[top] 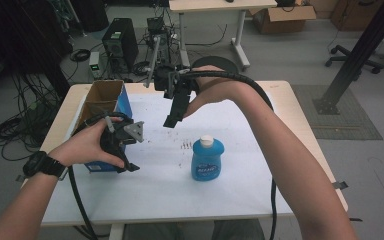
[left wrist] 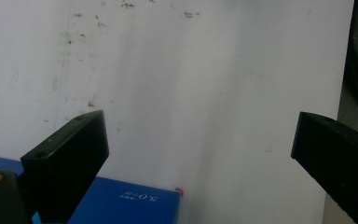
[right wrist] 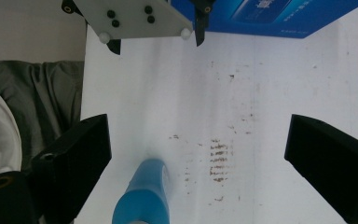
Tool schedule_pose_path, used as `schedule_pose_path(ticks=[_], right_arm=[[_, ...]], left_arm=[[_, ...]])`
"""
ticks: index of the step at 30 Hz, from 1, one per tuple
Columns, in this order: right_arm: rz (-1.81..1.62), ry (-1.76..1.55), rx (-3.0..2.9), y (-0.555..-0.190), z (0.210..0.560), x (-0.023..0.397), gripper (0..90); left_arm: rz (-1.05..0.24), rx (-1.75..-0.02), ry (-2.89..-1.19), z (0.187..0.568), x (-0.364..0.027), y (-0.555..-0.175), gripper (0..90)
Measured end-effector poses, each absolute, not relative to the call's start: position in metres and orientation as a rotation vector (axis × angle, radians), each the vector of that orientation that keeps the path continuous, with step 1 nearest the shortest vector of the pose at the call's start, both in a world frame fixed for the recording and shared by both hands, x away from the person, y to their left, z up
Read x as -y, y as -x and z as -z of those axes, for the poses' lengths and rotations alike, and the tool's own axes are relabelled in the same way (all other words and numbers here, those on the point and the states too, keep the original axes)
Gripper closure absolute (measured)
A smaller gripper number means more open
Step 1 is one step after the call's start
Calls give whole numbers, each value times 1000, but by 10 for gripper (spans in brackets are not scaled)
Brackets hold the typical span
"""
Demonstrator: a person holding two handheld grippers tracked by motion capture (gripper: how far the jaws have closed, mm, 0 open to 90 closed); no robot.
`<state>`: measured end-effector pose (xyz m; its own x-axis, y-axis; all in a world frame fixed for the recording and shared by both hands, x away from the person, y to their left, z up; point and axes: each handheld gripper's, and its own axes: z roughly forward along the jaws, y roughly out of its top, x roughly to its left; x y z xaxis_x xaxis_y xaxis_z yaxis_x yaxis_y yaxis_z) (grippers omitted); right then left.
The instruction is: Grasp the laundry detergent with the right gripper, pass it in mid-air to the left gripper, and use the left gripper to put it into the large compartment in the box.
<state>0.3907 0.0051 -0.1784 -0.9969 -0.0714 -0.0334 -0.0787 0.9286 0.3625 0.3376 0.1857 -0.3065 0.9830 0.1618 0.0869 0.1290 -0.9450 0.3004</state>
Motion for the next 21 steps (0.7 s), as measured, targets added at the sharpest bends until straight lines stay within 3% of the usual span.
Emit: schedule_pose_path(ticks=[21], right_arm=[[-826,130,-2981,-389,164,29,28]], left_arm=[[-175,-251,-2807,304,-186,-336,42]])
